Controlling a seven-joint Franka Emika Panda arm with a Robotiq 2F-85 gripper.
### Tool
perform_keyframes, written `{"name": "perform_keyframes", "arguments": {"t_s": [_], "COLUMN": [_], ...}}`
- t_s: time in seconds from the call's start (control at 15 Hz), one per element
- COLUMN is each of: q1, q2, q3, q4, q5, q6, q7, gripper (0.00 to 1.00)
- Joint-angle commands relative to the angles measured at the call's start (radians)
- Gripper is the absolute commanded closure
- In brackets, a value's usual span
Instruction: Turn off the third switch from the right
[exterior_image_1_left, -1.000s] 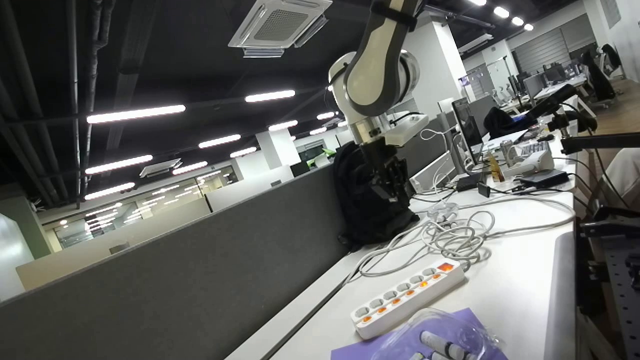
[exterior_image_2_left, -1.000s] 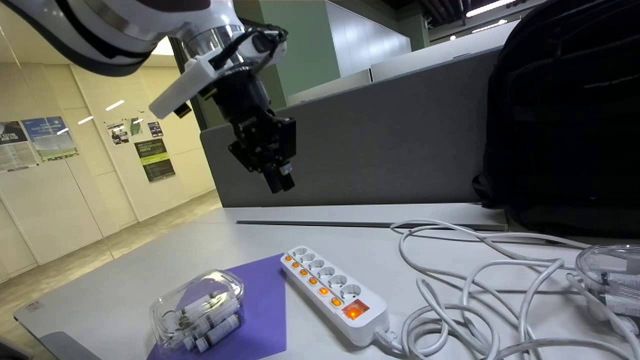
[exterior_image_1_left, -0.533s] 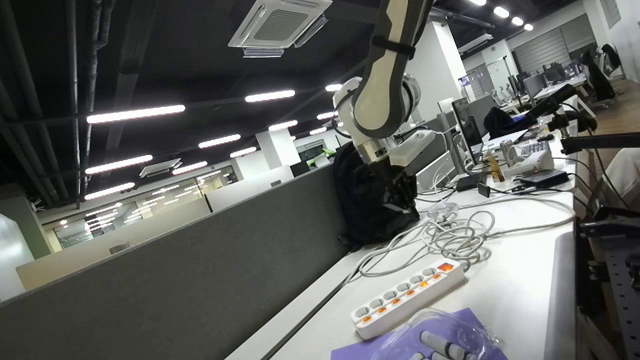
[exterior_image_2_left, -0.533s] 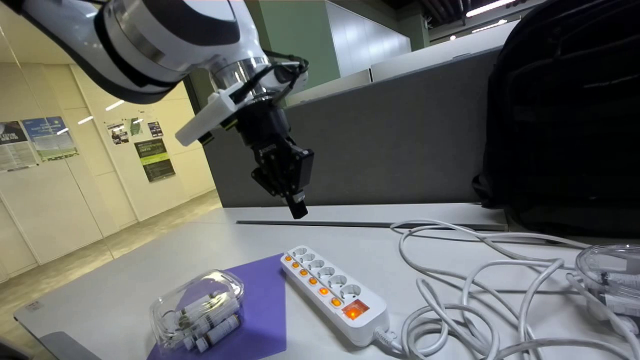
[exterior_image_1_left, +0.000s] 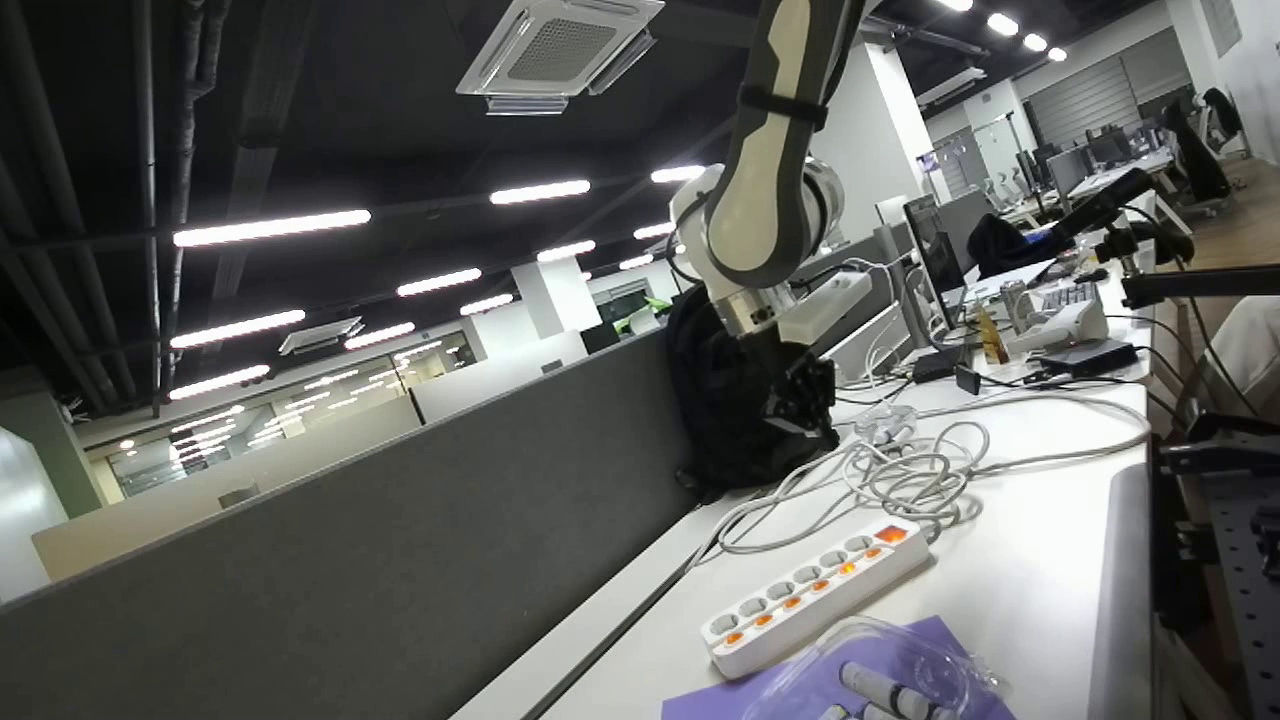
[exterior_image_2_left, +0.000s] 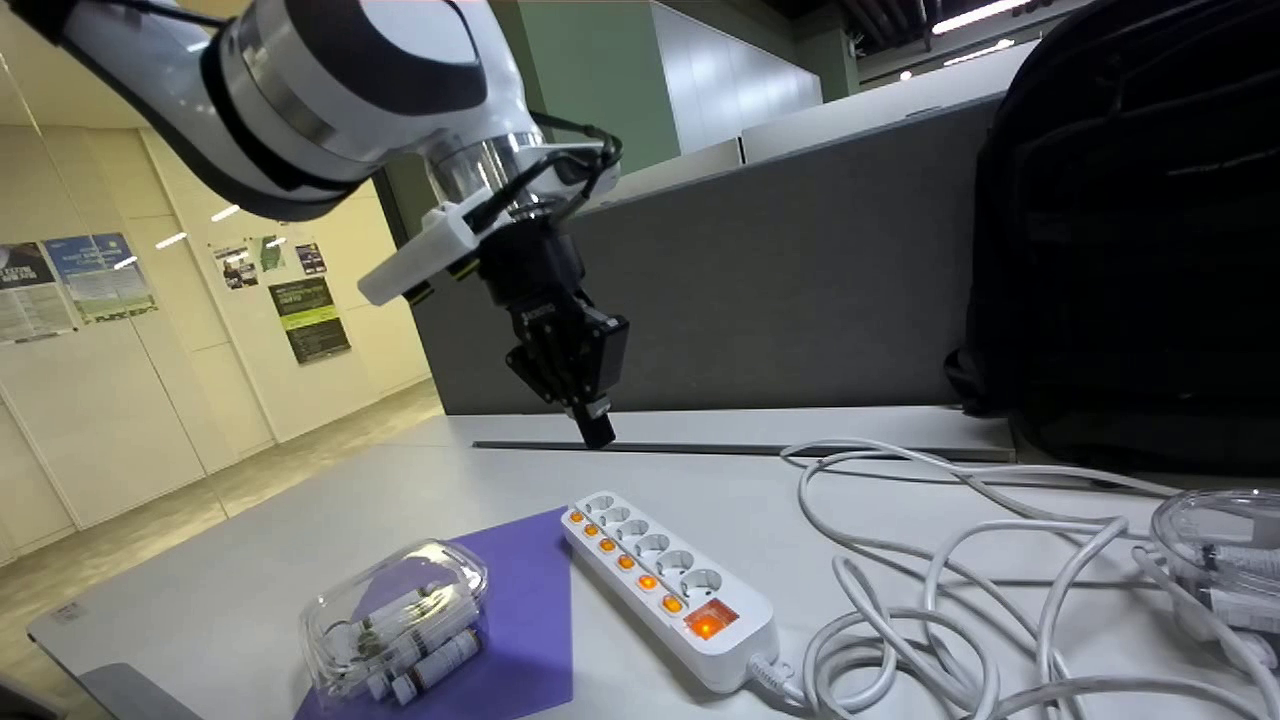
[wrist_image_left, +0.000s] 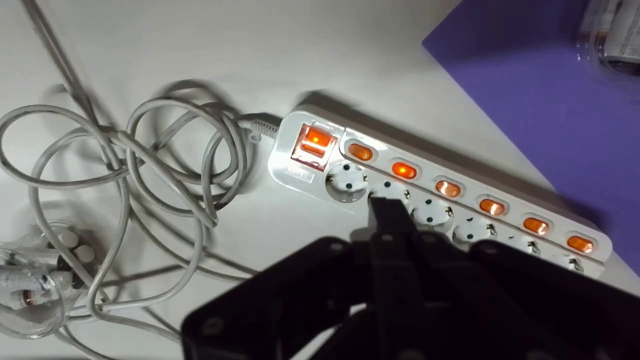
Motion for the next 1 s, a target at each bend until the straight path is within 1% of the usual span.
{"name": "perform_keyframes", "arguments": {"t_s": [0.0,0.4,0.67,0.93], "q1": [0.01,0.017,0.023,0.021], "q2": [0.072,0.192,0.249,0.296], "q3": [-0.019,-0.036,-0.032,-0.025], "q4": [0.021,0.048,0.056,0.075], "q5": [0.064,0.13,0.19,0.266], "q6": [0.035,0.096,0.156,0.167], "q7": [0.0,0.0,-0.014,-0.046], "gripper": [1.0,1.0,1.0,1.0]}}
